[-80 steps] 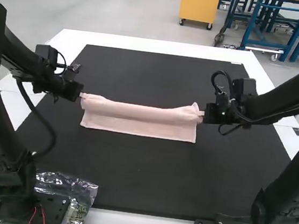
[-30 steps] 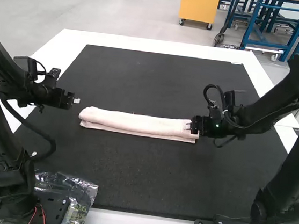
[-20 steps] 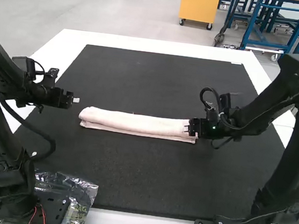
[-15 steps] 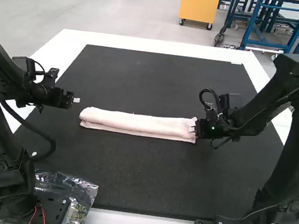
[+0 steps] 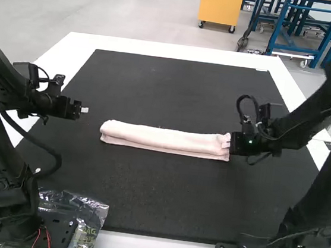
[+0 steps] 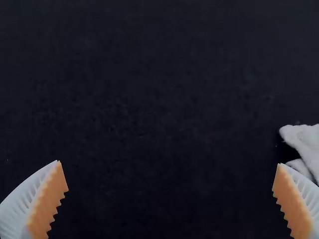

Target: Fold the towel.

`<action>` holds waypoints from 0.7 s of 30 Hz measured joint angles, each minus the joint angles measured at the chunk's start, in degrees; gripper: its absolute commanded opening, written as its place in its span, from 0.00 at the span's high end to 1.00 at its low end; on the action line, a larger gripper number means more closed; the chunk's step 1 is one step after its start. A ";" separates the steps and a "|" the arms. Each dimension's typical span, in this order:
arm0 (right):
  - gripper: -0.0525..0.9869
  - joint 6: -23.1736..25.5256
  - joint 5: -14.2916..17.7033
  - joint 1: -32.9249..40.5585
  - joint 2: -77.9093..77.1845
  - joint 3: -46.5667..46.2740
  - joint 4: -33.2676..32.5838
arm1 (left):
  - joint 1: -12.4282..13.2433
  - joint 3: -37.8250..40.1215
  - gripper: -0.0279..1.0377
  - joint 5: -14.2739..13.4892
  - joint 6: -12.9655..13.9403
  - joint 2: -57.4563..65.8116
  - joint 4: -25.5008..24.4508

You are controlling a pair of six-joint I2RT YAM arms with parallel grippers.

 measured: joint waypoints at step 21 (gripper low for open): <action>0.97 6.16 -0.28 17.81 -3.85 10.05 -3.39 | -0.02 0.00 0.06 -0.02 1.25 0.00 3.69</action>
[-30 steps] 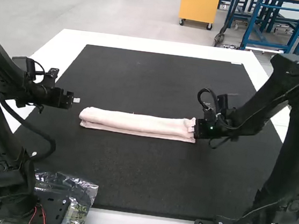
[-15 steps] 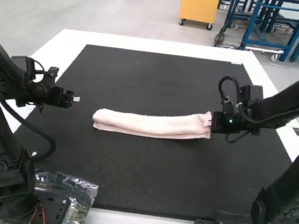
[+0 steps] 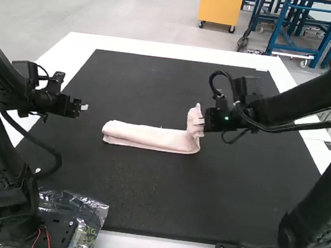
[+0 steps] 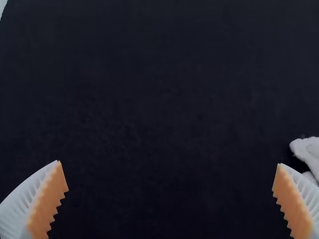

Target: Fold the towel.

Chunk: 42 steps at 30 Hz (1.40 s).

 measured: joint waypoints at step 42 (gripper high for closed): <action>0.97 8.52 1.73 21.53 29.38 28.94 5.18 | 7.67 -5.64 0.06 3.48 4.13 3.45 5.95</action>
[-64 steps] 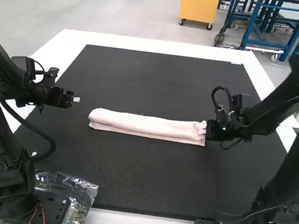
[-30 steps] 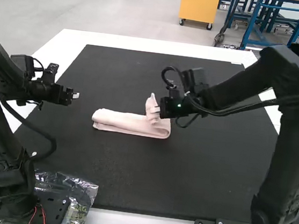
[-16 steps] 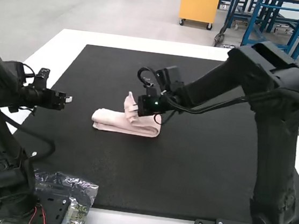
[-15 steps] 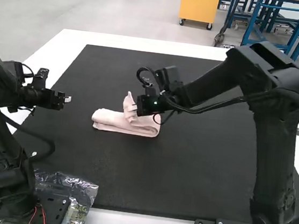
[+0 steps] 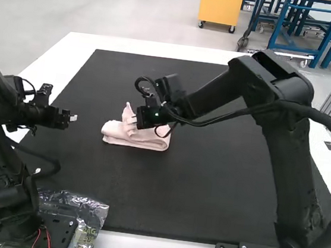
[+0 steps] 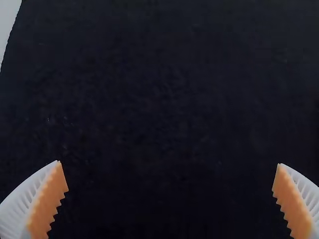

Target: Fold the towel.

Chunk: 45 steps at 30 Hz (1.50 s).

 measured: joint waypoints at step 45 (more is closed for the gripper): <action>0.97 5.31 -3.15 2.29 4.09 -3.34 20.59 | 6.21 -2.32 0.06 2.99 4.39 0.00 -0.33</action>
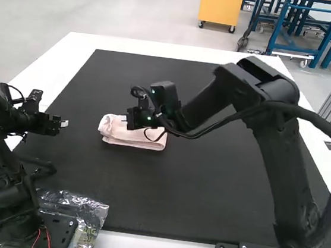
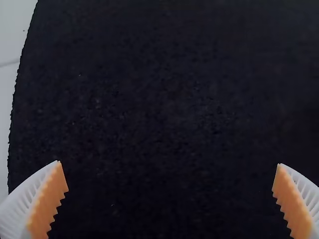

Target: Fold the towel.

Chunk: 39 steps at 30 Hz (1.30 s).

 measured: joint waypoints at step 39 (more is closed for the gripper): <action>0.70 3.19 -2.05 -11.08 -23.26 5.95 -13.73 | -15.02 14.64 0.06 1.25 -19.47 -18.14 -5.57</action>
